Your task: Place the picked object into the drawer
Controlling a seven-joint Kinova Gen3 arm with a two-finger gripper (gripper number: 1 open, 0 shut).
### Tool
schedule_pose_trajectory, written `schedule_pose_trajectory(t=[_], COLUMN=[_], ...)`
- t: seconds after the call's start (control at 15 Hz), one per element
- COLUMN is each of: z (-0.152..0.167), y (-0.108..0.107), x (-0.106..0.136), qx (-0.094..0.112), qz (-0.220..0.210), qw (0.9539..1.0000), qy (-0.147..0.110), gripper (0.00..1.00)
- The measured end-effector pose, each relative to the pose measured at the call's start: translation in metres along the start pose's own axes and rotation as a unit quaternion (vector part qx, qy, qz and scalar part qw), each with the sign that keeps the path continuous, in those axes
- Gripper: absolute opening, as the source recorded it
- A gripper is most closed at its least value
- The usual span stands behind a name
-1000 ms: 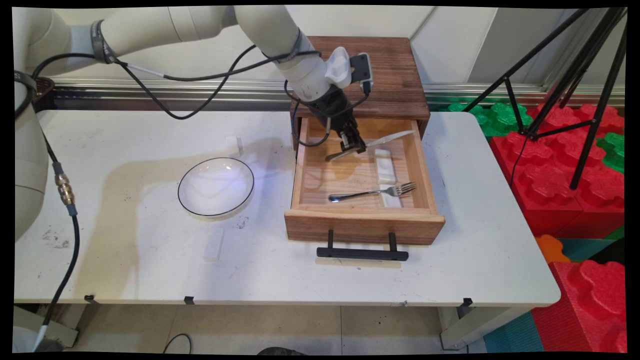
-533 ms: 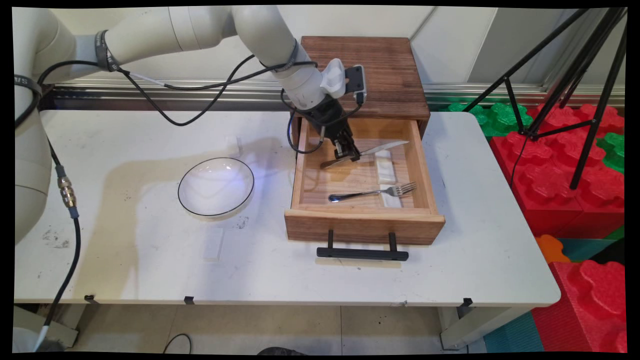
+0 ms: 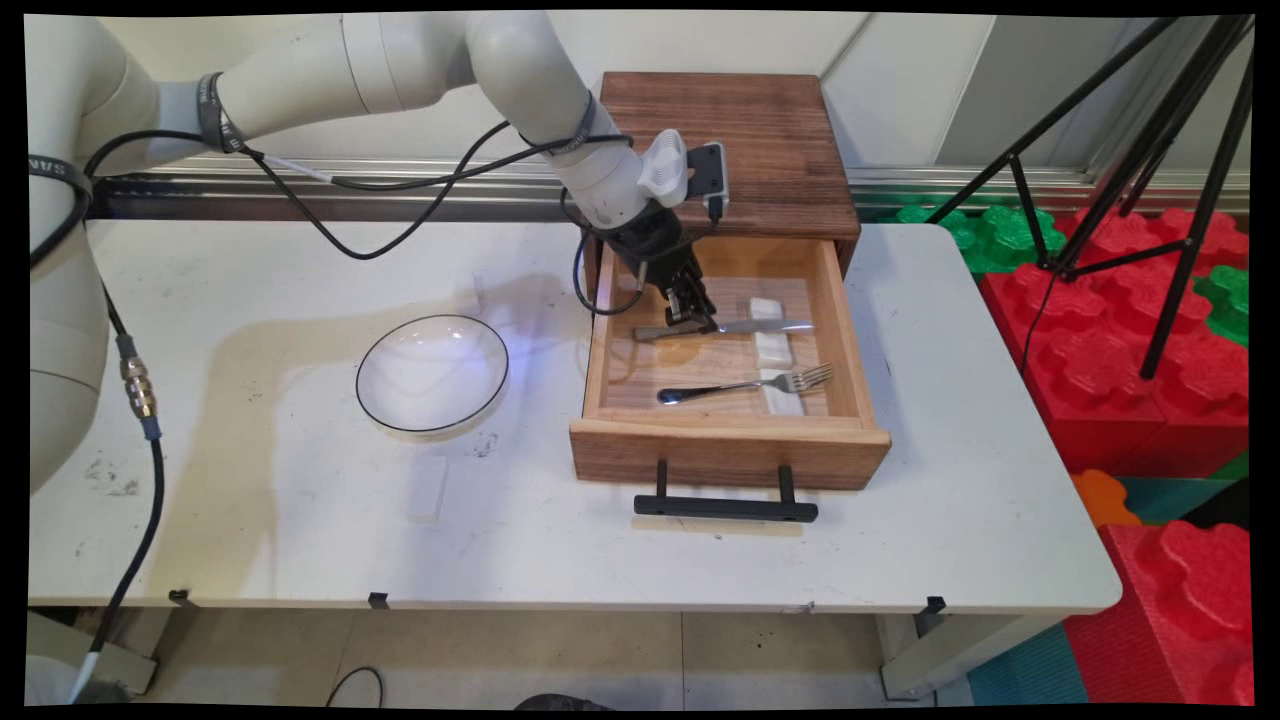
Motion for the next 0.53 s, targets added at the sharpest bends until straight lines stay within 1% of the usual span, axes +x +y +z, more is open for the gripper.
schedule_pose_trajectory(t=[0.53], z=[0.0002], y=[-0.0027], x=[-0.0001], qx=[0.005], qz=[0.0], qw=[1.0], qy=[0.007], gripper=[1.0])
